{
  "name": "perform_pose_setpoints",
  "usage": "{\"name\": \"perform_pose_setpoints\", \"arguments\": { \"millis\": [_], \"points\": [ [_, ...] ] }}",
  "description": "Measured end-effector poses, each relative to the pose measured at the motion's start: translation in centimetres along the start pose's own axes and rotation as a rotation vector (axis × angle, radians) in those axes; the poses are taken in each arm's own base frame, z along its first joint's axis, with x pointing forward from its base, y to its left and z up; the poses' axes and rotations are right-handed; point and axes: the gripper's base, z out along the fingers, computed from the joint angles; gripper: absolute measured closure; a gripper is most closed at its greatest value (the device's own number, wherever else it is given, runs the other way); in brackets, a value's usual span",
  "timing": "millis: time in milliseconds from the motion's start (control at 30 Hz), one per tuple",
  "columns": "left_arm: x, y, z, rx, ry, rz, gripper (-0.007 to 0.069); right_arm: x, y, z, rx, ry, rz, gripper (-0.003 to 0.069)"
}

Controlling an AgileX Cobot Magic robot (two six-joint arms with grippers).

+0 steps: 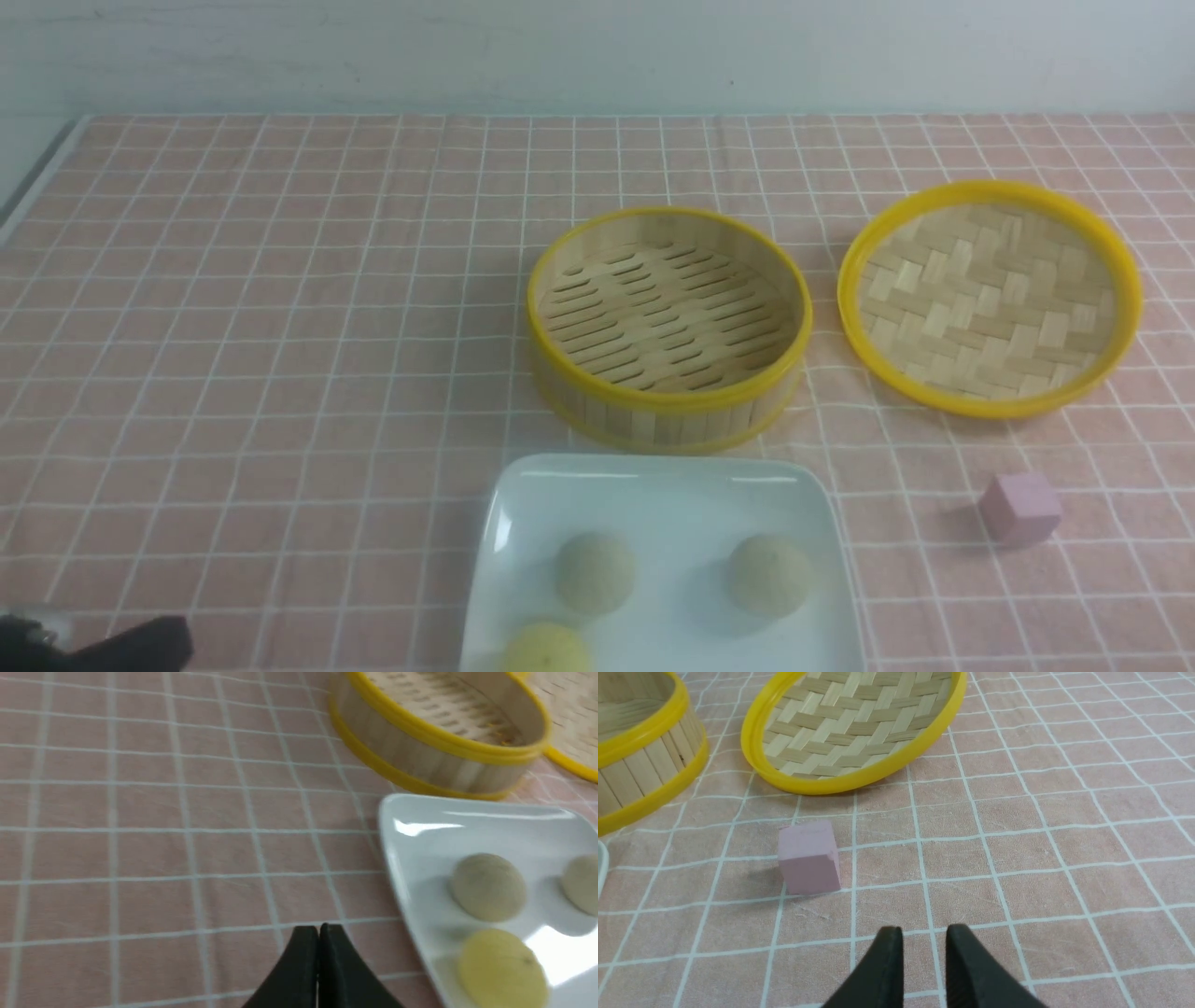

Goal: Put the steamed buns into the plate on the pink tablecloth.

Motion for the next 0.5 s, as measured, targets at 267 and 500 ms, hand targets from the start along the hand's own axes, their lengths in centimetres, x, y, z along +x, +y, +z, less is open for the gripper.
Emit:
{"name": "perform_pose_setpoints", "arguments": {
  "millis": [267,500],
  "points": [
    [3.2,2.7,-0.7,-0.276,-0.141,-0.039,0.0593,0.0,0.0,0.0,0.0,0.0,0.0,0.0524],
    [3.1,2.7,-0.9,-0.288,-0.156,-0.042,0.0586,0.0,0.0,0.0,0.0,-0.001,0.001,0.0523]
  ]
}}
